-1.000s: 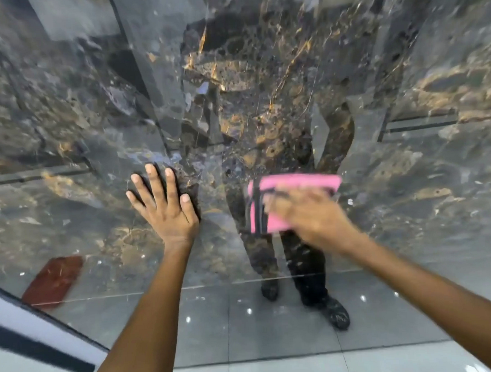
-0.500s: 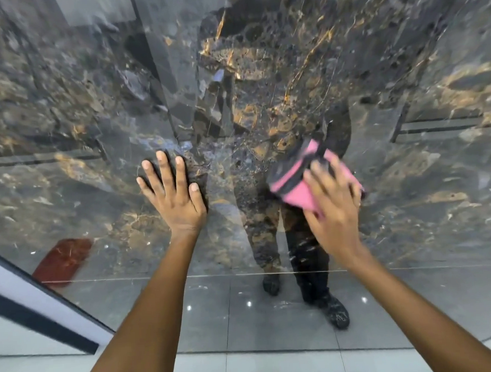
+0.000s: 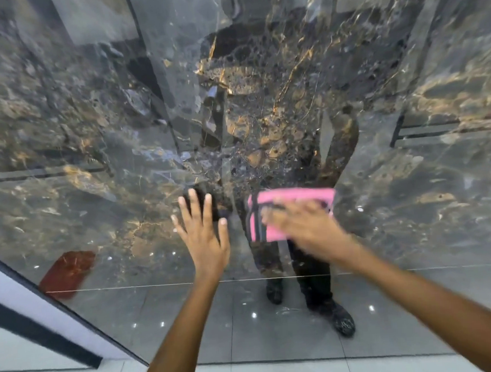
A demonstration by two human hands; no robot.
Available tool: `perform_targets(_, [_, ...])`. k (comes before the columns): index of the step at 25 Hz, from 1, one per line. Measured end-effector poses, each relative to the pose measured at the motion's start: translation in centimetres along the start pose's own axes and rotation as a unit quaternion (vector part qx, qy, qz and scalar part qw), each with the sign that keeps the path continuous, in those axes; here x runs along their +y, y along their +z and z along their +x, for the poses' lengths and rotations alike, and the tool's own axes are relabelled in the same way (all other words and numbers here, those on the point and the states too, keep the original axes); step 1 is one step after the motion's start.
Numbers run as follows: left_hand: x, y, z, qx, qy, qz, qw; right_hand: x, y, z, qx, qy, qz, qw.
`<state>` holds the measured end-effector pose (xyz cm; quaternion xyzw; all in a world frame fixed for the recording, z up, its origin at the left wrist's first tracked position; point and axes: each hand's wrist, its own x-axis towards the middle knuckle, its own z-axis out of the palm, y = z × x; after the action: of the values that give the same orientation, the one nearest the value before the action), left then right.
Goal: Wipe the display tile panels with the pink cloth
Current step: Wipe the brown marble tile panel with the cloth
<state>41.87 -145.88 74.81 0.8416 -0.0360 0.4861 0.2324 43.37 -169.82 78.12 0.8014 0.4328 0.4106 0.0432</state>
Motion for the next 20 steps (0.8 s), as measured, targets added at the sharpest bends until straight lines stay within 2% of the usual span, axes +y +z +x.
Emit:
perform_targets(2, [-1.1, 1.8, -1.6, -0.017, 0.019, 0.041, 0.999, 5.5, -4.6, 1.8, 0.113, 0.081, -0.056, 0.989])
perform_targets(3, [-1.7, 2.6, -1.9, -0.004, 0.024, 0.052, 0.998, 6.9, -5.3, 1.5, 0.145, 0.128, -0.071, 0.979])
perform_targets(4, [-2.1, 3.4, -1.9, 0.019, 0.028, 0.058, 0.998, 6.9, -5.2, 0.9, 0.169, 0.183, -0.071, 0.966])
perform_targets(6, [-2.6, 4.6, -1.3, 0.069, 0.039, 0.061, 0.995, 3.8, -1.6, -1.8, 0.163, 0.256, -0.092, 0.948])
perform_targets(7, [-2.7, 5.0, -1.0, 0.089, 0.045, 0.054, 0.994, 1.4, 1.0, -3.7, 0.118, 0.249, -0.114, 0.955])
perform_targets(8, [-2.8, 5.3, -0.8, 0.1, 0.053, 0.05, 0.992, -0.8, 3.3, -5.7, 0.039, 0.202, -0.139, 0.969])
perform_targets(9, [-2.8, 5.4, -0.6, 0.103, 0.059, 0.045, 0.992, -2.4, 4.9, -7.5, -0.054, 0.122, -0.153, 0.979])
perform_targets(10, [-2.8, 5.4, -0.6, 0.103, 0.063, 0.04, 0.992, -3.4, 5.6, -8.9, -0.111, 0.023, -0.158, 0.981])
perform_targets(11, [-2.8, 5.5, -0.8, 0.103, 0.066, 0.036, 0.992, -3.6, 5.6, -9.8, -0.138, -0.058, -0.151, 0.977])
perform_targets(12, [-2.8, 5.5, -1.1, 0.106, 0.071, 0.037, 0.991, -3.0, 4.8, -10.0, -0.148, -0.093, -0.137, 0.975])
perform_targets(13, [-3.0, 5.7, -1.4, 0.108, 0.076, 0.042, 0.99, -1.8, 3.3, -9.8, -0.132, -0.075, -0.117, 0.981])
perform_targets(15, [-3.0, 5.8, -1.4, 0.11, 0.084, 0.051, 0.989, 1.2, -0.3, -8.8, -0.04, 0.096, -0.066, 0.992])
perform_targets(16, [-2.9, 5.8, -1.3, 0.111, 0.086, 0.053, 0.989, 2.2, -1.5, -8.7, 0.016, 0.2, -0.057, 0.978])
perform_targets(17, [-2.9, 5.9, -1.3, 0.111, 0.084, 0.05, 0.989, 2.1, -1.7, -8.7, 0.066, 0.314, -0.044, 0.946])
perform_targets(18, [-3.0, 5.9, -1.4, 0.112, 0.083, 0.045, 0.989, 0.9, -0.9, -8.3, 0.085, 0.412, -0.056, 0.905])
perform_targets(19, [-3.0, 6.0, -1.5, 0.115, 0.085, 0.04, 0.989, -1.3, 0.7, -8.0, 0.075, 0.468, -0.073, 0.877])
perform_targets(20, [-3.1, 6.0, -1.5, 0.118, 0.086, 0.039, 0.988, -4.0, 2.9, -7.8, 0.019, 0.443, -0.092, 0.891])
